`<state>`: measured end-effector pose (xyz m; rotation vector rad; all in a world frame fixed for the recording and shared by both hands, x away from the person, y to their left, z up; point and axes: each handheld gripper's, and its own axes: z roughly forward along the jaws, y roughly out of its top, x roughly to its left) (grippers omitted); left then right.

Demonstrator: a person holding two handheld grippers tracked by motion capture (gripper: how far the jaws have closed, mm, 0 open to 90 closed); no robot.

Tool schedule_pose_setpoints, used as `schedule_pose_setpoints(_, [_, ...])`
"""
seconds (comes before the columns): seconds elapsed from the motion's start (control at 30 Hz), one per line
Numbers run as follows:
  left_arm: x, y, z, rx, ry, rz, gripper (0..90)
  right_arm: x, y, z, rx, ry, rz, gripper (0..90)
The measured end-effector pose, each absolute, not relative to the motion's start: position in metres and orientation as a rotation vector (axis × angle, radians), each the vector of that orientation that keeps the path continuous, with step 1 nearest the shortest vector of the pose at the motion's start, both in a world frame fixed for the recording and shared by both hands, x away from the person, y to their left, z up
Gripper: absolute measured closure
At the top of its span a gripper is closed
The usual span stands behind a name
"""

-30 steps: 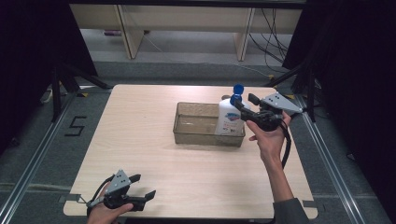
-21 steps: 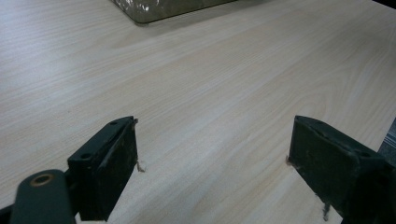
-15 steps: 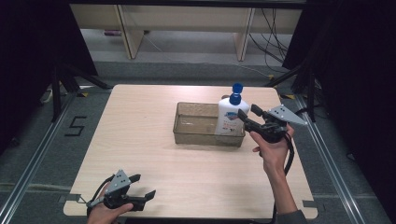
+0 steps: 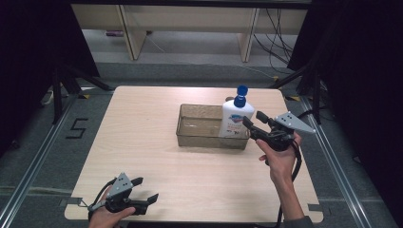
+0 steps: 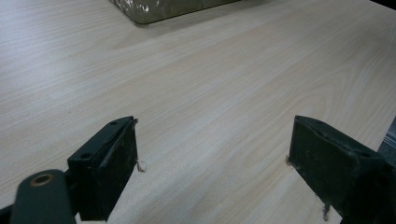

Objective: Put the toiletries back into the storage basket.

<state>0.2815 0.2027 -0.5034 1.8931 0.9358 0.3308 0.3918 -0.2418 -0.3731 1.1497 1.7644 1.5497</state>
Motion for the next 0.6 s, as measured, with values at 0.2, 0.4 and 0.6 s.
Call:
schedule_pose_setpoints(0.2, [0.282, 0.203, -0.503, 1.889, 0.941, 0.334, 14.9, 0.387, -0.241, -0.375, 1.138, 1.765, 1.578, 40.7])
schedule_pose_setpoints(0.4, [0.282, 0.203, -0.503, 1.881, 0.940, 0.331, 14.9, 0.381, -0.232, -0.378, 1.110, 1.798, 1.510, 40.0])
schedule_pose_setpoints(0.6, [0.282, 0.203, -0.503, 1.883, 0.937, 0.332, 14.9, 0.376, -0.228, -0.380, 1.098, 1.813, 1.528, 39.7])
